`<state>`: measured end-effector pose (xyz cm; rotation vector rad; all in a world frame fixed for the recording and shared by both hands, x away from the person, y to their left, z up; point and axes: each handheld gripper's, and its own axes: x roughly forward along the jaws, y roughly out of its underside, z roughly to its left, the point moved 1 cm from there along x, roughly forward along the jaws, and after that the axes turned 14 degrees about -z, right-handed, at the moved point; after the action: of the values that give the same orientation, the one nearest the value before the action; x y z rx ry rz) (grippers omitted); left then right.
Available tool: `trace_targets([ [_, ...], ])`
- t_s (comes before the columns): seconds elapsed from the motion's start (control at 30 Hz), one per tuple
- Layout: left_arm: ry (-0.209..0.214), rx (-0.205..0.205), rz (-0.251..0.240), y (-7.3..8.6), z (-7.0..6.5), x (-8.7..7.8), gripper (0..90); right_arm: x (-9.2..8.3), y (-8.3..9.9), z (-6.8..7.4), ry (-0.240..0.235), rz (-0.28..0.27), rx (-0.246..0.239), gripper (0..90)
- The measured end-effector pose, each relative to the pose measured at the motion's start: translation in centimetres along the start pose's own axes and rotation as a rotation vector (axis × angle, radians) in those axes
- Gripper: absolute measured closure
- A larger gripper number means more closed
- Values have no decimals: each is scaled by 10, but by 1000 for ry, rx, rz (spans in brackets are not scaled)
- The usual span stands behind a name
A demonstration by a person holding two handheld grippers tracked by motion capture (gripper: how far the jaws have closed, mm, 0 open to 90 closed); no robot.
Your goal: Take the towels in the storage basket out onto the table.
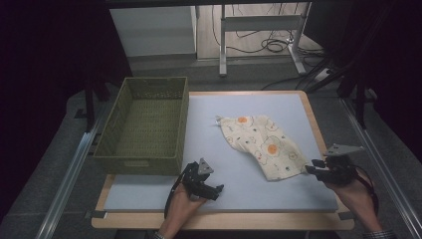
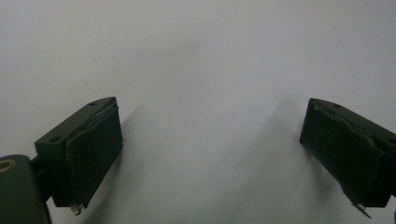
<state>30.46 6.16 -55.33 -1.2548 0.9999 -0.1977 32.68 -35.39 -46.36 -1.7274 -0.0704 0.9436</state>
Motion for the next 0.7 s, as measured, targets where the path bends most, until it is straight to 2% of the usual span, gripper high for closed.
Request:
trace_targets([
  [0.1, 0, 0, 1, 0, 0, 0, 56, -1, 2, -9, 35, -13, 29, 615],
  [0.17, 0, 0, 1, 0, 0, 0, 56, 5, 4, -15, 47, -21, 52, 604],
  [0.33, -1, -3, -1, 0, 0, 0, 56, 34, 13, -23, 30, -16, 104, 594],
  [0.43, -1, -3, -2, 0, 0, 0, 56, 53, 21, -21, 26, 23, 109, 787],
  [0.5, 0, -3, -2, 0, 0, 0, 56, 57, 21, -20, 35, 37, 86, 855],
  [0.6, -1, -4, -2, 0, 0, 0, 56, 51, 9, -28, 97, 26, 40, 865],
  [0.67, 0, -1, 0, 0, 0, 0, 56, 43, -2, -45, 156, 5, 60, 864],
  [0.7, 0, -1, 1, 0, 0, 0, 56, 42, -4, -51, 171, 2, 69, 863],
])
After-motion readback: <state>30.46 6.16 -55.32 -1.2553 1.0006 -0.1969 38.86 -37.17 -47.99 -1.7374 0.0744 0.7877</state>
